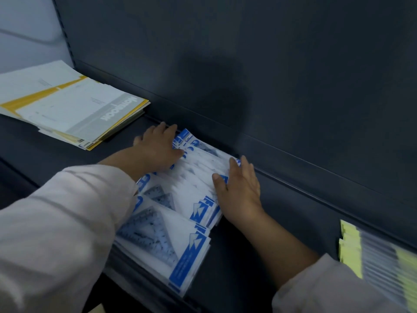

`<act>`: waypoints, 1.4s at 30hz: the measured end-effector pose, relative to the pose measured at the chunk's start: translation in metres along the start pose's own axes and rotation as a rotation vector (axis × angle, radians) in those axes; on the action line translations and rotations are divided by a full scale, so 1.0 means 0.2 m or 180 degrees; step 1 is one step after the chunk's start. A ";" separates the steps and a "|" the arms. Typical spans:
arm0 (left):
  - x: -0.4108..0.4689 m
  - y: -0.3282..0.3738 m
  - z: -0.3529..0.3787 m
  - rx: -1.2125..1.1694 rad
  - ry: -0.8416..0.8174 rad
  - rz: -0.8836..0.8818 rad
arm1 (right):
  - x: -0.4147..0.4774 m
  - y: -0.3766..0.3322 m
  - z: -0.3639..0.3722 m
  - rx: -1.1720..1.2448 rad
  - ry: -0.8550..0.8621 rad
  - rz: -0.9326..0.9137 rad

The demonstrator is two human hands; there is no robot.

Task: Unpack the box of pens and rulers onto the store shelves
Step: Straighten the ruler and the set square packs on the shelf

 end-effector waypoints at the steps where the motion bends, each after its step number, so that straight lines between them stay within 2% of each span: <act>1: -0.03 0.01 0.00 0.0223 0.0037 0.0083 | -0.01 -0.03 0.01 -0.0102 -0.0056 -0.0191; 4: -0.18 0.04 0.04 0.0691 -0.0156 0.0279 | -0.05 -0.13 0.08 -0.0515 -0.0455 -0.0716; 8: -0.38 -0.01 0.18 0.0926 -0.0499 0.0342 | -0.09 -0.14 0.17 -0.0701 -0.0954 -0.0746; 13: -0.52 -0.07 0.12 0.0656 -0.0042 0.0248 | -0.15 -0.23 0.09 -0.0574 -0.0586 -0.0944; 19: -0.70 -0.21 0.20 0.0633 -0.0379 -0.0003 | -0.33 -0.34 0.13 -0.0554 -0.0707 -0.1484; 22: -0.75 -0.27 0.25 0.0614 -0.0445 -0.0025 | -0.39 -0.37 0.14 -0.0711 -0.0442 -0.1640; 25: -0.77 -0.29 0.27 0.0549 -0.0376 -0.0001 | -0.39 -0.40 0.14 -0.0746 -0.0509 -0.1327; 32: -0.79 -0.27 0.26 0.0538 -0.0207 0.0057 | -0.31 -0.45 0.16 -0.0356 -0.1265 -0.0348; 36: -0.79 -0.28 0.27 0.0557 -0.0061 0.0085 | -0.31 -0.48 0.17 -0.0397 -0.1334 -0.0383; 42: -0.79 -0.28 0.23 0.0535 0.0224 0.0017 | -0.29 -0.46 0.16 0.0393 -0.1348 -0.0287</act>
Point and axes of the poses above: each hand's wrist, its own x-axis towards the middle knuckle, its own z-axis out of the palm, y = z × x, the point moved 8 cm from there along x, towards the middle knuckle, and after that the axes turned 3 degrees about -z, right-handed, at the moved point
